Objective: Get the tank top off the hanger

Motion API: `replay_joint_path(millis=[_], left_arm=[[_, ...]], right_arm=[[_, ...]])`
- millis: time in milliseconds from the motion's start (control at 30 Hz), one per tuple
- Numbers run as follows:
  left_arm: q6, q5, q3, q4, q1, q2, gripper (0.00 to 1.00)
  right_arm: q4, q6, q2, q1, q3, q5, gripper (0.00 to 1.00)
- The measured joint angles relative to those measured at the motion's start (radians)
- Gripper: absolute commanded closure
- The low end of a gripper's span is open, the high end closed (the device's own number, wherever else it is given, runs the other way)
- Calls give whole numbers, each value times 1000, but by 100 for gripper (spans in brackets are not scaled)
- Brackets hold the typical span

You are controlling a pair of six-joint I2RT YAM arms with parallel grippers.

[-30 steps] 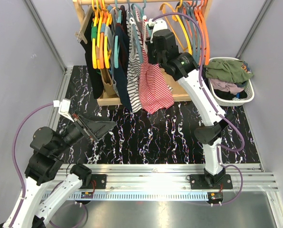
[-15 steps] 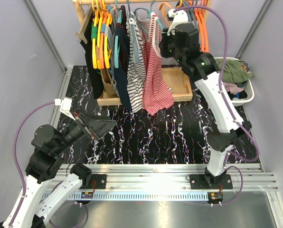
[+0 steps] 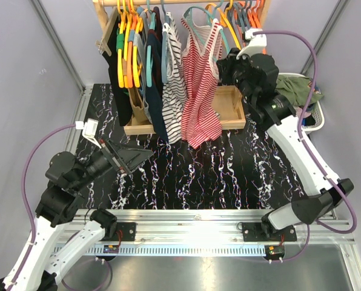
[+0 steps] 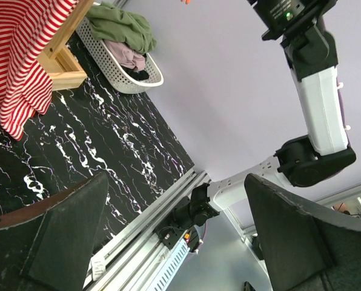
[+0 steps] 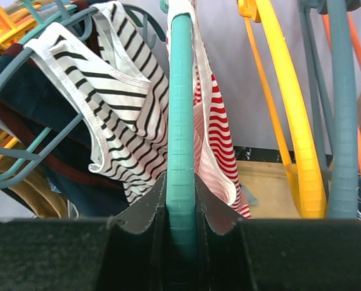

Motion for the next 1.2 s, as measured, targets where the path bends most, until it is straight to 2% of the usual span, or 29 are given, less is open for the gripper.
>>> replay_joint_path(millis=[233, 400, 733, 967, 1033, 1200], left_arm=[[10, 11, 21, 0, 0, 29, 1], [22, 20, 45, -1, 0, 61, 1], [67, 50, 127, -16, 0, 164, 1], [102, 58, 201, -47, 0, 220, 1], [117, 65, 238, -53, 0, 248, 1], [174, 116, 397, -68, 0, 368, 1]], right_arm=[[129, 30, -94, -17, -159, -62, 100], [177, 50, -225, -37, -261, -85, 100], [136, 59, -425, -49, -305, -150, 100], [-93, 54, -536, -50, -275, -211, 100], [-218, 44, -544, -50, -193, -245, 100], [-547, 6, -525, -50, 141, -318, 100]])
